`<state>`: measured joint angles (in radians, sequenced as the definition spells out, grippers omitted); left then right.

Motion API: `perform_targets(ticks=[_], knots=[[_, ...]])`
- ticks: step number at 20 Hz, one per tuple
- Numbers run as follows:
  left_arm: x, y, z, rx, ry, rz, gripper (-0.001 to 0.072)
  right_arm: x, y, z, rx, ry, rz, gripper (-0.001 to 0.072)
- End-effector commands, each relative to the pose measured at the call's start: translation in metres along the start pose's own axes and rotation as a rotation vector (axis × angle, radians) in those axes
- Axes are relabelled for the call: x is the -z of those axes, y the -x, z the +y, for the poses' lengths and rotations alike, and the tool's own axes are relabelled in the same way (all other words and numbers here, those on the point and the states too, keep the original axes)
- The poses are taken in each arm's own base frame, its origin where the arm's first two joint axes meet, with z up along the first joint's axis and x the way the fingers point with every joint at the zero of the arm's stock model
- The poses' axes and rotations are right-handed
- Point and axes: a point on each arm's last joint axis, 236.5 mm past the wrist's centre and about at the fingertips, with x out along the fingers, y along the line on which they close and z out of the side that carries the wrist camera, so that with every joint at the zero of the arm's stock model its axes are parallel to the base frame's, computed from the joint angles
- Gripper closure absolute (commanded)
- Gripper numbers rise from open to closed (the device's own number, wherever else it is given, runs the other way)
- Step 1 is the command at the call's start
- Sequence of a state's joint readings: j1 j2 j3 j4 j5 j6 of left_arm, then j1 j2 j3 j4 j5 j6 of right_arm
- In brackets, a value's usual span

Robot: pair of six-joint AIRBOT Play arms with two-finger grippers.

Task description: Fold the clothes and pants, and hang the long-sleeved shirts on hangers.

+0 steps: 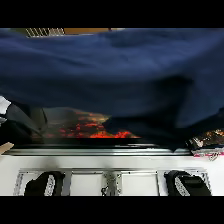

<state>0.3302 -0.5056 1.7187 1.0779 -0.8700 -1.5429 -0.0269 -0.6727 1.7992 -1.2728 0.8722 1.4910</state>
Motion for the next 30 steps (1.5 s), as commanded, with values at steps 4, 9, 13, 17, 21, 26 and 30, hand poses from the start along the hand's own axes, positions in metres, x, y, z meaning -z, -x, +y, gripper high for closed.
perform_targets(ticks=[4, 9, 13, 17, 21, 26, 30], knots=[[-0.026, -0.015, 0.002, 0.003, -0.009, -0.062, 0.0701, -0.020, -0.002, -0.003, 0.007, -0.041, -0.079, 0.0698], [0.054, -0.118, 0.065, -0.051, 0.070, 0.162, 0.0701, 0.038, -0.076, -0.026, 0.026, -0.125, 0.056, 0.0699], [0.185, -0.201, 0.135, -0.117, 0.174, 0.421, 0.0701, 0.157, -0.170, -0.058, 0.057, -0.196, 0.297, 0.0699], [0.341, -0.254, 0.158, -0.114, 0.270, 0.677, 0.0701, 0.312, -0.249, -0.092, 0.106, -0.261, 0.506, 0.0698], [0.433, -0.288, 0.155, -0.104, 0.297, 0.732, 0.0696, 0.409, -0.280, -0.111, 0.147, -0.319, 0.595, 0.0662], [0.458, -0.283, 0.163, -0.123, 0.321, 0.789, 0.0016, 0.401, -0.274, -0.115, 0.139, -0.273, 0.608, 0.0080], [0.470, -0.215, 0.194, -0.183, 0.330, 1.045, 0.0017, 0.390, -0.220, -0.120, 0.116, -0.191, 0.782, 0.0182]])
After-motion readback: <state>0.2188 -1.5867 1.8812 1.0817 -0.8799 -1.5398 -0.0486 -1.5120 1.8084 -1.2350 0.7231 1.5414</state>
